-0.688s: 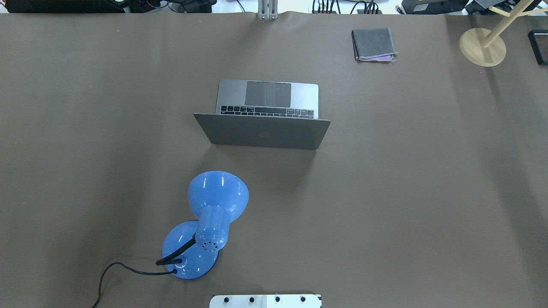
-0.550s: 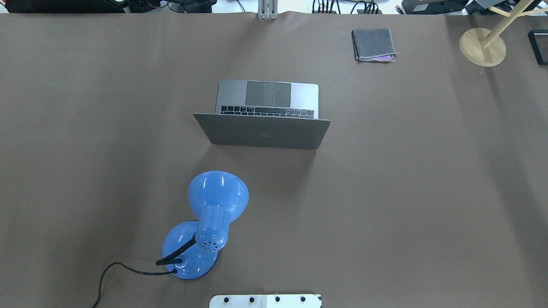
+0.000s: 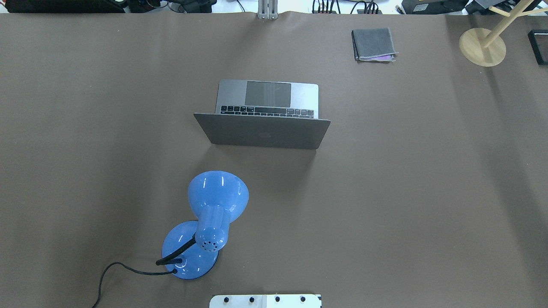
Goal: Close laptop
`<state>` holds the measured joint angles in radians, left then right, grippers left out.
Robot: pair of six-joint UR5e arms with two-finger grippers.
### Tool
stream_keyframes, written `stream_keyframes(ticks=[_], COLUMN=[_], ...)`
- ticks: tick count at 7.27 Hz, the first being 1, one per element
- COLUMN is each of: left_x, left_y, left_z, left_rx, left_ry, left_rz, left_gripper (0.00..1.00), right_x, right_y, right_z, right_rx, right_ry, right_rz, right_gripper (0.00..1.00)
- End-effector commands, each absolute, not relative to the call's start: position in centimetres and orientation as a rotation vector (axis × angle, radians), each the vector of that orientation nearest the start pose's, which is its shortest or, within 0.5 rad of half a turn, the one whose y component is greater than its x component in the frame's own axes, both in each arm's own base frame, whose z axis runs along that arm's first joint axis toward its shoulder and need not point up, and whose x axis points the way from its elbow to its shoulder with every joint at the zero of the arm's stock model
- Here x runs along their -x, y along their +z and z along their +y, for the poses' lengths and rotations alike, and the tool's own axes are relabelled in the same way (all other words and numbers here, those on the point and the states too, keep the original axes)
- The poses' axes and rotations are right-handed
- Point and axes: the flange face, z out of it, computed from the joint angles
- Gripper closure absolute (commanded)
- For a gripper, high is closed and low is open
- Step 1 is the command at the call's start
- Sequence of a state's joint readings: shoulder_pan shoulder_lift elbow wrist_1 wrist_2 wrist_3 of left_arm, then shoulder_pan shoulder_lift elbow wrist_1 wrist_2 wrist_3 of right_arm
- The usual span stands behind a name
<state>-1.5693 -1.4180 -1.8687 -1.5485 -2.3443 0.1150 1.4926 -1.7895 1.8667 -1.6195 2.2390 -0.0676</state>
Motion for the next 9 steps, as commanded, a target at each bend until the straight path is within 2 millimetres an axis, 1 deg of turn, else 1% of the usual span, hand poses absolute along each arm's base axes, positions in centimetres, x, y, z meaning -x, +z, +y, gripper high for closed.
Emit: stream_keyframes(ticks=[1, 2, 3, 4, 6, 7, 8, 9], left_x=[6.3, 6.4, 6.4, 6.3, 6.2, 6.0, 5.4, 3.9], left_y=[55.8, 54.8, 54.0, 54.1, 55.0, 54.2, 52.3, 49.5], left_z=[-45.3, -46.0, -49.7, -49.6, -49.9, -49.9, -51.0, -52.8], left_rx=[-0.223, -0.305, -0.423, -0.432, -0.52, -0.543, -0.546, -0.563], left_ry=[0.179, 0.21, 0.235, 0.181, 0.217, 0.207, 0.187, 0.2], left_rz=[0.767, 0.757, 0.748, 0.775, 0.781, 0.796, 0.86, 0.887], left_gripper=[0.01, 0.01, 0.01, 0.01, 0.01, 0.01, 0.02, 0.03], right_x=[-3.7, -3.6, -3.6, -3.5, -3.4, -3.4, -3.4, -3.0], right_y=[59.5, 58.6, 57.8, 56.5, 56.0, 55.6, 55.4, 54.6], right_z=[-42.2, -42.6, -43.0, -44.1, -44.7, -44.8, -45.1, -45.5], right_rx=[-0.259, -0.345, -0.369, -0.396, -0.407, -0.414, -0.419, -0.426], right_ry=[-0.222, -0.251, -0.248, -0.256, -0.261, -0.262, -0.263, -0.273], right_rz=[-0.671, -0.67, -0.673, -0.674, -0.672, -0.673, -0.675, -0.713], right_gripper=[0.0, 0.0, 0.0, 0.01, 0.01, 0.01, 0.01, 0.03])
